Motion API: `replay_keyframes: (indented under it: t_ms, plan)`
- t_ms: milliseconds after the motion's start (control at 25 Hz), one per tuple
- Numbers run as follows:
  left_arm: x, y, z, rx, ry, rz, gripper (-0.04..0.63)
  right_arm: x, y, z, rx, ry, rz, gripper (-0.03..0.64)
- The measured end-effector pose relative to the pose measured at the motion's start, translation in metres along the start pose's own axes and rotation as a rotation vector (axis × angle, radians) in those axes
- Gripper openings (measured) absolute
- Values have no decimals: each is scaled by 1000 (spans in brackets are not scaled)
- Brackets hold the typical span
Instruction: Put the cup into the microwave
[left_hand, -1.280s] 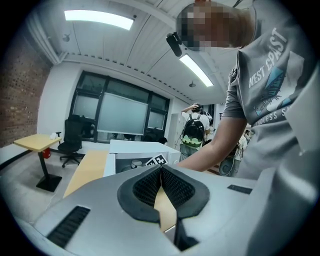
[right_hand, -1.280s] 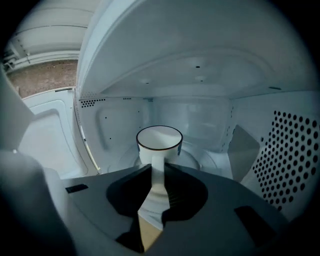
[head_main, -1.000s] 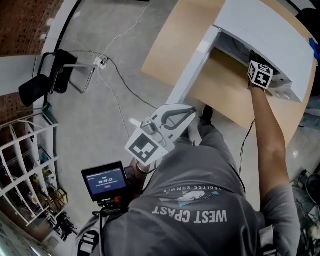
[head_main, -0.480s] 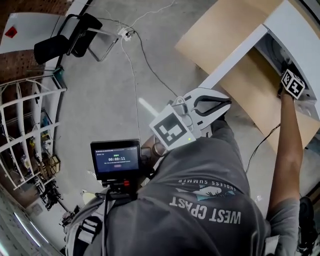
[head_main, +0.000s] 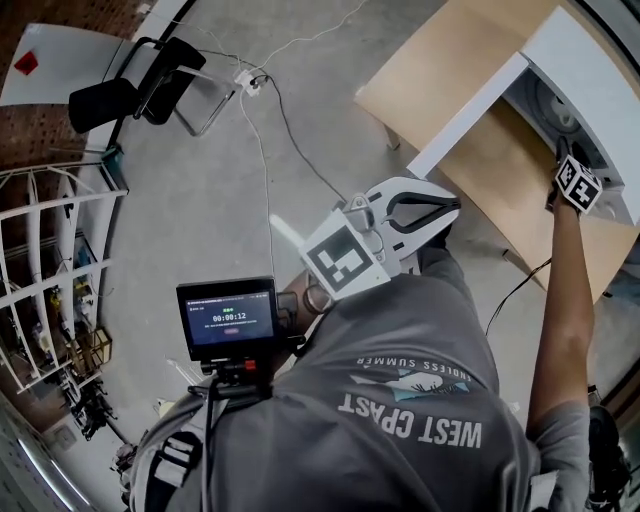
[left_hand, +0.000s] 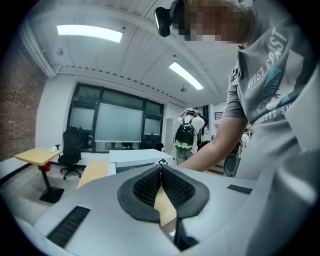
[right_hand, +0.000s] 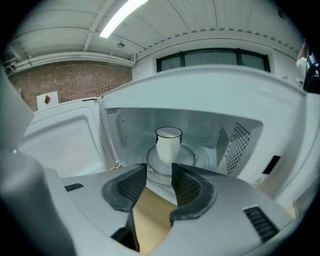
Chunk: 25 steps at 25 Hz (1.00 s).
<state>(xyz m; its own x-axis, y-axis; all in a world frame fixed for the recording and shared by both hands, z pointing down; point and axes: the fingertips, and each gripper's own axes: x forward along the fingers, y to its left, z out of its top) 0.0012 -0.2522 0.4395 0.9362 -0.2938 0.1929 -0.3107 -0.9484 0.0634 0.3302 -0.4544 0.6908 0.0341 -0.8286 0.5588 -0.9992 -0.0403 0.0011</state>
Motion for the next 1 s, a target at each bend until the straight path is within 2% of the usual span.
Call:
replay_keyframes:
  t_ms: [200,520,840,1000]
  plan:
    - [4,-7,10,46,-28,-28,21,-38,-4,14,24,-81,10,153]
    - [0,-31,10,97,-63,-91,21,-127,11,37,97,-289,86,31]
    - [-1,-55,18,157,-117,-177,21,-257,50,77,-14,-454,142,23]
    - [-1,-69,17,223,-125,-237,21,-332,72,87,-43,-552,142,23]
